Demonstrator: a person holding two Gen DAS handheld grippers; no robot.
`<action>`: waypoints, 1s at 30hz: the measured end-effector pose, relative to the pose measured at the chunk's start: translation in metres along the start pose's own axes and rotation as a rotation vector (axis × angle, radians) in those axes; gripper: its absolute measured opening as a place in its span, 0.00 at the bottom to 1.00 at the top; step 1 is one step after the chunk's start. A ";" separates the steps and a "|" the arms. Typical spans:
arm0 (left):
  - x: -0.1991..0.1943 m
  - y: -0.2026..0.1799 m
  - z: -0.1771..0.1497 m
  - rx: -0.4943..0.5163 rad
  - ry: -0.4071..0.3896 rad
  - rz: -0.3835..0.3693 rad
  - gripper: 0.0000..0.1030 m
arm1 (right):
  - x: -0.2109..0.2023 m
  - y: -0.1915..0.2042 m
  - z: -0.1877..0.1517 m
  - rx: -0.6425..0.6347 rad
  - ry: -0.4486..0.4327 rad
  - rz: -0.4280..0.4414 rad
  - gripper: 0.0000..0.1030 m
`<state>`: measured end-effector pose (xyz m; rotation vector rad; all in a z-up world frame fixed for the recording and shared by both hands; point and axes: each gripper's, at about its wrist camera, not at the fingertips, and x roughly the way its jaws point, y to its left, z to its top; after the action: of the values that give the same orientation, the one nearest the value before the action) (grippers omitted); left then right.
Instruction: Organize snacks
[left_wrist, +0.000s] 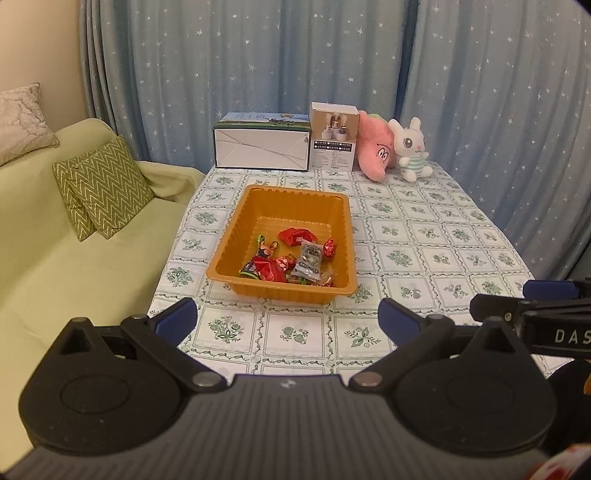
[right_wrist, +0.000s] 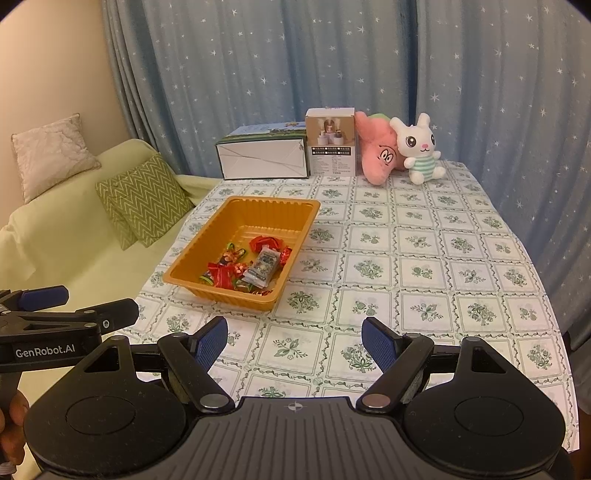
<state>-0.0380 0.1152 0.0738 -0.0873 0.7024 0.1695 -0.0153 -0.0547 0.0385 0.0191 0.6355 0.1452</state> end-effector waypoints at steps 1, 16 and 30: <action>0.000 0.000 0.000 0.001 0.000 0.001 1.00 | 0.000 0.000 0.000 0.000 0.000 0.000 0.77; -0.001 -0.002 0.001 0.004 -0.002 -0.002 1.00 | 0.000 -0.001 0.001 0.002 -0.004 -0.001 0.77; 0.001 -0.001 -0.001 0.009 0.006 -0.001 1.00 | 0.000 -0.003 0.002 0.002 -0.004 -0.002 0.77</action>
<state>-0.0374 0.1145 0.0727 -0.0795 0.7087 0.1649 -0.0136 -0.0578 0.0398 0.0203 0.6316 0.1427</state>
